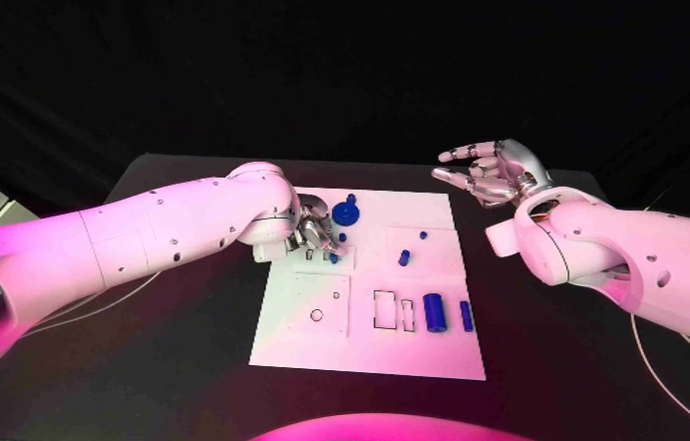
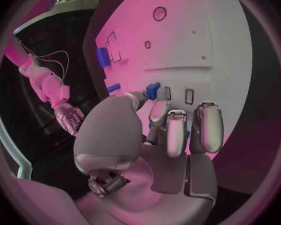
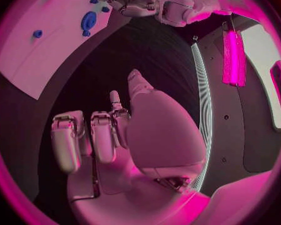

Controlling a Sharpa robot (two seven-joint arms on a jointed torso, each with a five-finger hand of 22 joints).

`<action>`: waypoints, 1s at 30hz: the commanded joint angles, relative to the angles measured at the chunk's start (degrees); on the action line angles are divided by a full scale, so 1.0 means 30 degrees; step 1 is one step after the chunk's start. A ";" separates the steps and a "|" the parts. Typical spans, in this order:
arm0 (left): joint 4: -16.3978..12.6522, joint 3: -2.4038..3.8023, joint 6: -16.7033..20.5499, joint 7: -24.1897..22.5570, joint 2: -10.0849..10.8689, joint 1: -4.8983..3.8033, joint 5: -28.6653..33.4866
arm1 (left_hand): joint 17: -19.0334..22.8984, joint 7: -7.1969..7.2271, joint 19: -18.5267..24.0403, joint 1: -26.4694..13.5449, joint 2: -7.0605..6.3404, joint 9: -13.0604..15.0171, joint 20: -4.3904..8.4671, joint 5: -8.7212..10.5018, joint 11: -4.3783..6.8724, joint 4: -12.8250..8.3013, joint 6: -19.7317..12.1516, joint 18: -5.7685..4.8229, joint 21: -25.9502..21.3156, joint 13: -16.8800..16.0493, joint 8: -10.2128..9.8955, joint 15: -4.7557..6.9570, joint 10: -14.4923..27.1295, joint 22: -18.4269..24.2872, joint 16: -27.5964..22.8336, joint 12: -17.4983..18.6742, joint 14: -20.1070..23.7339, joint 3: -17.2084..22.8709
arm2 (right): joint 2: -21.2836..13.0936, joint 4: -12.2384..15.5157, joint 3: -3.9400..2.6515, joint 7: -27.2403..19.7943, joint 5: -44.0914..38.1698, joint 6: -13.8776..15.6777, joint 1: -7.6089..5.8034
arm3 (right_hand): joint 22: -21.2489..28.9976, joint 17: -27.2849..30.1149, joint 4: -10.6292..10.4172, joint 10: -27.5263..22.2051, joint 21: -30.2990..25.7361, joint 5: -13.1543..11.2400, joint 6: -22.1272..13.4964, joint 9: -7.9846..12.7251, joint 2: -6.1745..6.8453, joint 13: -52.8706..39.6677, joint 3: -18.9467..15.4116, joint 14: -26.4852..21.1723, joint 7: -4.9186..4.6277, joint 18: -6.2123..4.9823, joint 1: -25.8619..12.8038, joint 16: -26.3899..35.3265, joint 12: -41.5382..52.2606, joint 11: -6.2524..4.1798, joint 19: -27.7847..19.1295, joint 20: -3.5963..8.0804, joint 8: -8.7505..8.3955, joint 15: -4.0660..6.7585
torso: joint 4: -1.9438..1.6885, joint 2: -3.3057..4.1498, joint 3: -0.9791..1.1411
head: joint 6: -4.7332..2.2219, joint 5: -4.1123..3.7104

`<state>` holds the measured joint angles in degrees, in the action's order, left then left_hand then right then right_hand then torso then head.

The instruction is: Assemble the parts on the task board

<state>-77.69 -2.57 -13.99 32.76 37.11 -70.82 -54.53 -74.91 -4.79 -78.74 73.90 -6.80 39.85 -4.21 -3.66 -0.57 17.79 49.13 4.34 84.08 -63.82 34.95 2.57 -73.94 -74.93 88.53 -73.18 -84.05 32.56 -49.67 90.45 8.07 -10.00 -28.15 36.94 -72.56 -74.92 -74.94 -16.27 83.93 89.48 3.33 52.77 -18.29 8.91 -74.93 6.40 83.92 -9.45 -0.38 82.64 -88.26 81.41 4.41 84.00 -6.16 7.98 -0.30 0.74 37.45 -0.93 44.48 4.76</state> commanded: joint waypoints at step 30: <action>-0.2616 -0.0069 0.5284 -0.2421 0.2247 0.0100 -0.0167 | -0.4195 0.0310 -0.0438 -0.2697 -0.1654 0.2608 0.0400 -0.5760 0.0346 -0.6233 0.1111 -0.0438 0.0359 -0.0736 0.0488 0.0348 -0.1138 -0.0730 0.0009 -0.0270 -0.1735 0.6355 | -0.0206 -0.0084 0.0042 0.0047 -0.0041 -0.0510 0.0064 | -0.4889 -0.3542 -0.0029 -0.0081 -0.0144 0.0031 0.0057 -0.0033 -0.0181 -0.2918 -0.0113 0.1626 0.0073 0.0047 -0.0176 0.0144 -0.0044 0.0013 0.1829 -0.0074 0.0113 0.0002 | -0.0044 0.0014 0.0044 | 0.0072 0.0076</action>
<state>-84.85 -2.74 -4.02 28.82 43.64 -70.62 -52.31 -74.90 -4.56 -79.90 65.94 -11.55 45.22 -3.05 -20.86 0.50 11.77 51.48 3.43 84.98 -65.99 36.30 3.22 -77.12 -74.91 88.52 -73.80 -83.89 39.20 -50.23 90.11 8.19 -9.64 -28.15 36.36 -72.43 -74.90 -74.92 -16.27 83.93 89.25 3.33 52.77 -18.33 8.60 -74.92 6.40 83.92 -9.44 -0.38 82.33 -88.04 81.41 4.41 84.00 -6.16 7.97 -0.29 0.69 37.51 -0.82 44.56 4.94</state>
